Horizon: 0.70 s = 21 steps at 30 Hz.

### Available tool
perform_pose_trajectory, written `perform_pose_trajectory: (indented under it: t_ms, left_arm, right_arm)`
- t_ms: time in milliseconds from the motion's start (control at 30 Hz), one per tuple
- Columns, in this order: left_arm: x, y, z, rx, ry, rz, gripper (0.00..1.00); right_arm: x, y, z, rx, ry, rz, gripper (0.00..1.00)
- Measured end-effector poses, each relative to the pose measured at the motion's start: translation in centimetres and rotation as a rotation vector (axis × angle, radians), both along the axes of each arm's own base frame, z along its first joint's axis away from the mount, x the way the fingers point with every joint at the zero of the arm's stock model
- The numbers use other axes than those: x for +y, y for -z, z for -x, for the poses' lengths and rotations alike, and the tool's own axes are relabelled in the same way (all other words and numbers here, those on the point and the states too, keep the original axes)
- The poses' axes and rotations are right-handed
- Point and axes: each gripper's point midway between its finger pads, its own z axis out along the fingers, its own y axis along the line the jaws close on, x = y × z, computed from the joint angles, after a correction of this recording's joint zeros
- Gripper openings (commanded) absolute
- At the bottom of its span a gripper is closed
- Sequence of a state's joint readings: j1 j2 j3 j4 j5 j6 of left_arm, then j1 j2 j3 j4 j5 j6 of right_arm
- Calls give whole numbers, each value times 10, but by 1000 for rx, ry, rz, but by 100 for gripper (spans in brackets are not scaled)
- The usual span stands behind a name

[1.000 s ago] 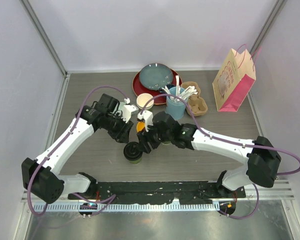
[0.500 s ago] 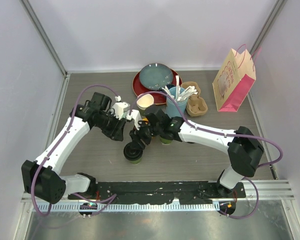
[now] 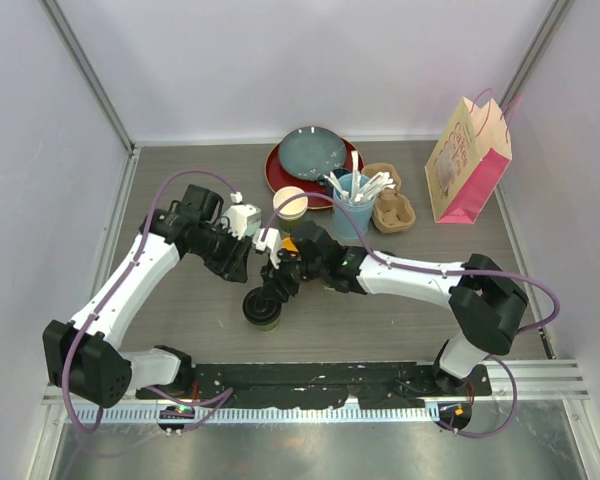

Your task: Pack the takeout coffee

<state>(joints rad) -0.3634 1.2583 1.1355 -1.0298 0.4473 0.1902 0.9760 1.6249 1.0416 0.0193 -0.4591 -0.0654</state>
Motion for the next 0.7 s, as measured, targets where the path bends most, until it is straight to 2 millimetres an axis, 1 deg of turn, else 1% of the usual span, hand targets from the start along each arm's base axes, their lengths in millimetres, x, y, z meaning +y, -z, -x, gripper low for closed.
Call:
perform_pose_trajectory:
  t_ms: [33,100,233,300,433,600,700]
  left_arm:
    - [0,0,0,0,0,0,43]
    - [0,0,0,0,-1,-1,43]
    - [0,0,0,1,-3,0,43]
    - [0,0,0,1,-3,0,43]
    - [0,0,0,0,-3,-1,43]
    - [0,-1,-2,-5,-5,-3,43]
    - [1,-1,-3,-10,-8,-8,43]
  right_arm:
    - [1,1,0,-11,3,-5,34]
    - [3,0,-1,-45,21,-19,32]
    - [3,-3,-1,-108,60,-26,24]
    - [2,-5,-2,-136,87,-26,21]
    - [-4,-6,-5,-167,139,-12,18]
    - [-18,-6,-10,-194,196,8,13]
    - [-21,-5,-13,-195,224,19,11]
